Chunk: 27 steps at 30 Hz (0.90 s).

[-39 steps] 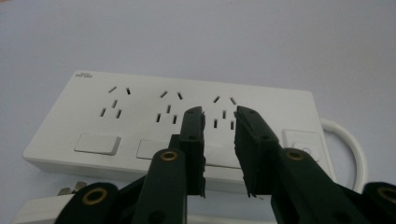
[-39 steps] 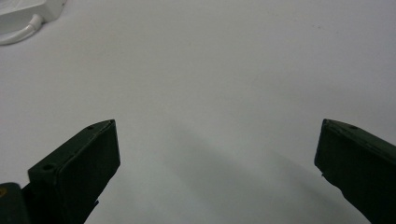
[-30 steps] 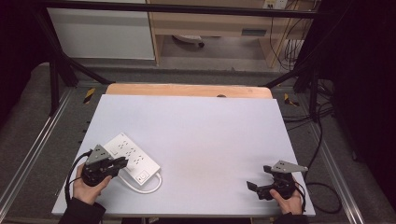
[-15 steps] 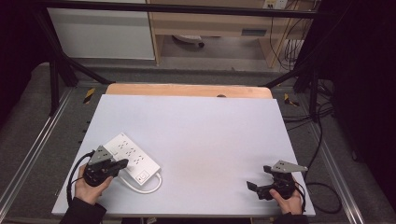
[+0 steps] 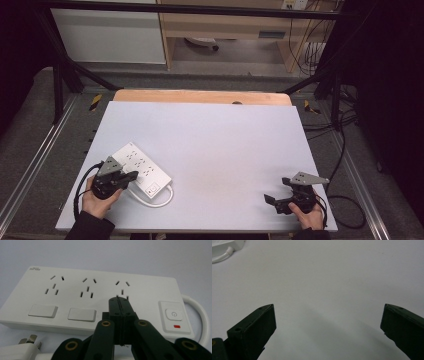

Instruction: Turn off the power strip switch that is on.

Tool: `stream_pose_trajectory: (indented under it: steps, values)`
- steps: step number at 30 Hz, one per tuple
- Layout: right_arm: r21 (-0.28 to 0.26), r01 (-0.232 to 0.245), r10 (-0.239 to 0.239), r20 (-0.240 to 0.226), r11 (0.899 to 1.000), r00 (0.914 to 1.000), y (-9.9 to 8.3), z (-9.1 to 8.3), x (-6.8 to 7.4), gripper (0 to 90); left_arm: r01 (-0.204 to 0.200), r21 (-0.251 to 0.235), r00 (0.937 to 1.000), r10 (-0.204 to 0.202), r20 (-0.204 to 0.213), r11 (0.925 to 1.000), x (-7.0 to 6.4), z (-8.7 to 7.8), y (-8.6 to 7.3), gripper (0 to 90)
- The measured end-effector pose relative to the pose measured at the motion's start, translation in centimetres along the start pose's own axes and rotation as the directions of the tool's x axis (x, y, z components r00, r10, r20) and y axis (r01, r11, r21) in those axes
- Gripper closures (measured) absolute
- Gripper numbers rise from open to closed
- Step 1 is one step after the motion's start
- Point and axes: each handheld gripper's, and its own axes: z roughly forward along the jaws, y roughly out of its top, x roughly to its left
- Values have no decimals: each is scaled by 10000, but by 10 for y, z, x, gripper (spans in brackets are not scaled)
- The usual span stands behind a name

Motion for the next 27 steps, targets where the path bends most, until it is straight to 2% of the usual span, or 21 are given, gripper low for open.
stream_pose_trajectory:
  steps: [8,13,27]
  values:
    - [1,-4,4,12,10000,10000,0,0,0,6,-9,43,10000,9,-8,10000,-1,3,-1,897]
    - [0,31,-31,25,10000,10000,0,0,0,7,-152,143,9999,153,-67,9998,-2,4,-1,897]
    - [4,30,-30,20,10000,10000,0,0,0,7,-148,-39,9999,148,-68,9999,-1,6,-3,899]
